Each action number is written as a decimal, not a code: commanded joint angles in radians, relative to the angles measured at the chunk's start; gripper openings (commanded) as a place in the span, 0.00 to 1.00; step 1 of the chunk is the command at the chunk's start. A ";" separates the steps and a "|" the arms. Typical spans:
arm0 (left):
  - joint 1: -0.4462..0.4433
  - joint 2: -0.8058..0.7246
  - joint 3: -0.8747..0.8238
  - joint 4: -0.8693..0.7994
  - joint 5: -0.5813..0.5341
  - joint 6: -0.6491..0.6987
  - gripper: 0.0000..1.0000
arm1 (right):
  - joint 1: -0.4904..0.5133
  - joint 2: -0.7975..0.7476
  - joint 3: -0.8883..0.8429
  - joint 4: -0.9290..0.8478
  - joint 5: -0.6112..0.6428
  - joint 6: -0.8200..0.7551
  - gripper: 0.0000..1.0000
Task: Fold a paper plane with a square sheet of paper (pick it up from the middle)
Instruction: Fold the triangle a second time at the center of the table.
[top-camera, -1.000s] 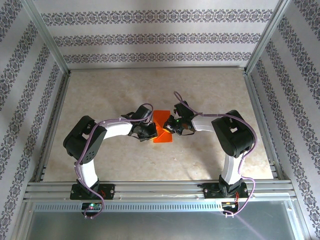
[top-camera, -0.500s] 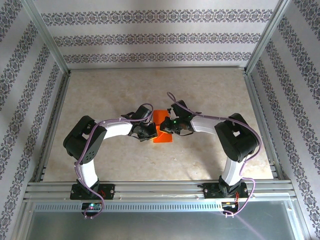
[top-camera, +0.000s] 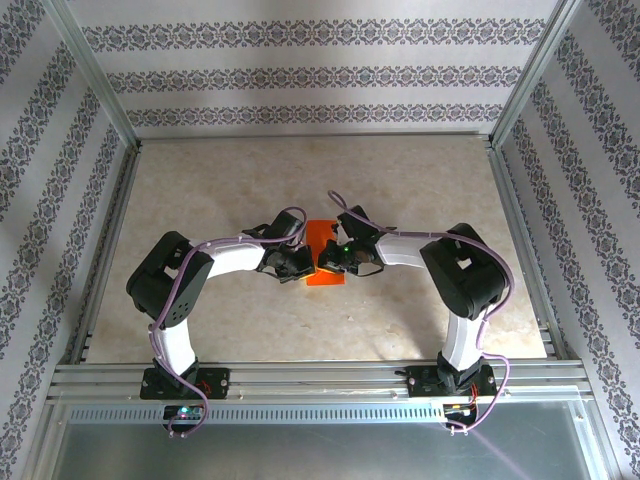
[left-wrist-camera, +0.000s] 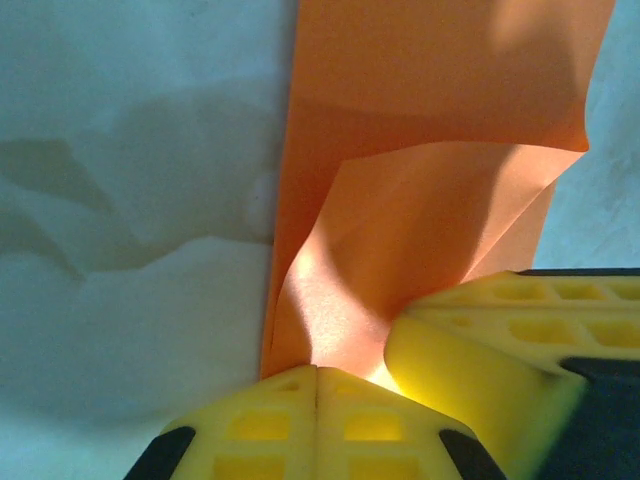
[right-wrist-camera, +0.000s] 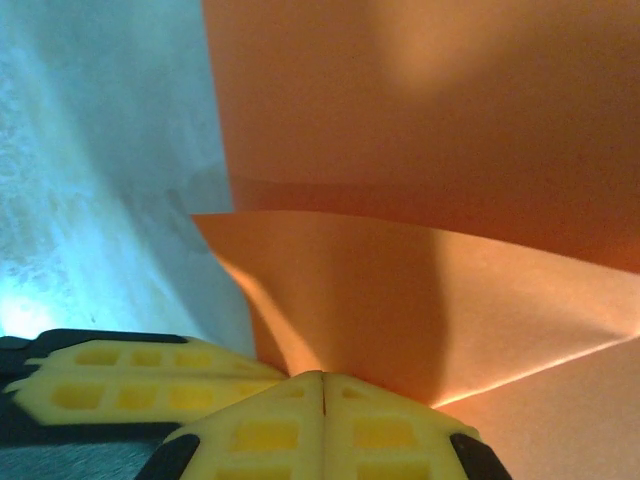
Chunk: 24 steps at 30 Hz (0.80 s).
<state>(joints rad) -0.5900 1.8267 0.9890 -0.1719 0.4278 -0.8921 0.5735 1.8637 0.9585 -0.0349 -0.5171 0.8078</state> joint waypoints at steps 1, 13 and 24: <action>-0.013 0.041 -0.021 -0.107 -0.047 0.007 0.00 | 0.000 0.017 0.010 -0.012 -0.009 -0.007 0.00; -0.011 0.055 -0.024 -0.220 -0.098 0.045 0.00 | -0.085 0.048 0.032 -0.060 0.024 -0.060 0.00; -0.012 0.057 -0.031 -0.223 -0.107 0.056 0.00 | -0.227 0.072 0.081 -0.109 0.073 -0.107 0.00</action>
<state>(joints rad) -0.5949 1.8290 0.9958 -0.1936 0.4103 -0.8639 0.3866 1.9144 1.0206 -0.0940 -0.5640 0.7422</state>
